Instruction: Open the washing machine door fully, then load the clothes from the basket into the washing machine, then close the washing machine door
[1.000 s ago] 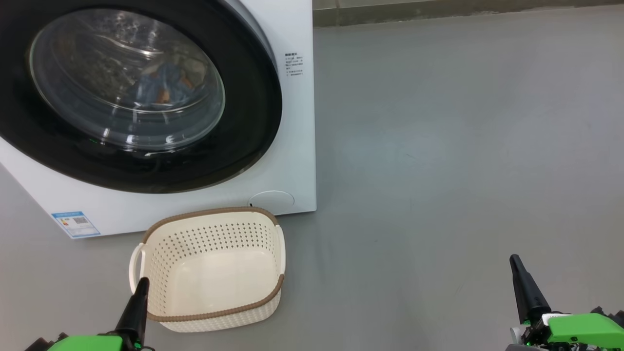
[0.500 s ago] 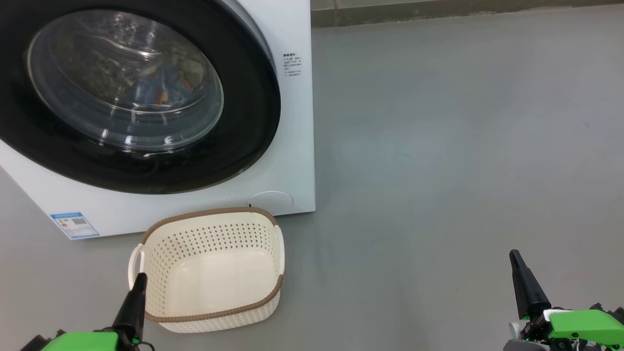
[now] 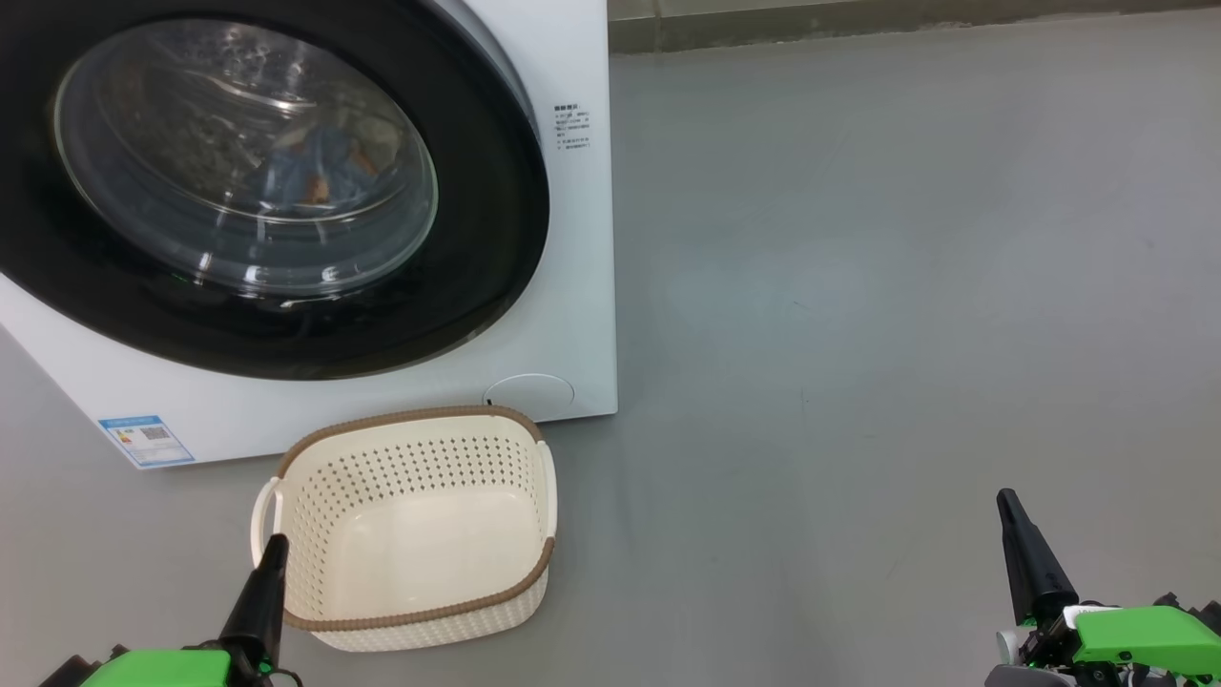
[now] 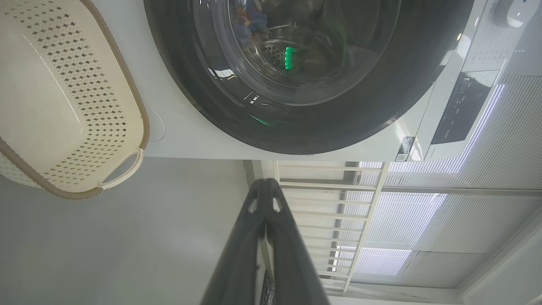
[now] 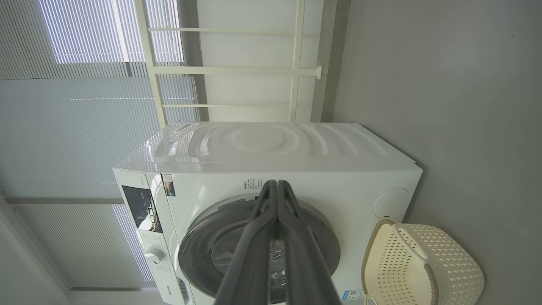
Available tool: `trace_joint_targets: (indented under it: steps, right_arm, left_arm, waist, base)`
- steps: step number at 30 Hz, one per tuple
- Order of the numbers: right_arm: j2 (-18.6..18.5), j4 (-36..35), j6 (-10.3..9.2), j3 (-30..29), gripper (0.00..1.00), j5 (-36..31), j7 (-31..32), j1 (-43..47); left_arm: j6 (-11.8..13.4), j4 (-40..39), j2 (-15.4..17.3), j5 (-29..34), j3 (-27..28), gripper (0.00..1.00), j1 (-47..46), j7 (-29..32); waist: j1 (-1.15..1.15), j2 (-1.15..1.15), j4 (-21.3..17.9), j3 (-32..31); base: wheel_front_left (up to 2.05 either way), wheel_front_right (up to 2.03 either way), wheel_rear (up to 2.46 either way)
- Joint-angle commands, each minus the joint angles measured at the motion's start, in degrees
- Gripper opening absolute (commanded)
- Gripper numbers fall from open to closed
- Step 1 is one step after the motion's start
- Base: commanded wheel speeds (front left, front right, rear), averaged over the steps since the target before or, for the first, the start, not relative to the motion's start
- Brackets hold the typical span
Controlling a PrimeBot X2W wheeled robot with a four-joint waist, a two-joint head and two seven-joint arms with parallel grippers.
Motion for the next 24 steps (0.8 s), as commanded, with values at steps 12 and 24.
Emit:
trace_joint_targets:
  steps: [12,24]
  right_arm:
    - [-0.7,-1.4,0.1,1.6,0.0,0.3,0.4,-2.3]
    - [-0.7,-1.4,0.1,1.6,0.0,0.3,0.4,-2.3]
  left_arm:
    - [-0.2,-1.0,0.8,0.5,2.2,0.0,-2.3,0.4]
    - [-0.2,-1.0,0.7,0.6,2.4,0.0,-2.3,0.6]
  waist:
    - [0.0,0.0,0.0,0.0]
    - [0.0,0.0,0.0,0.0]
  base:
    - [0.0,0.0,0.0]
    - [0.0,0.0,0.0]
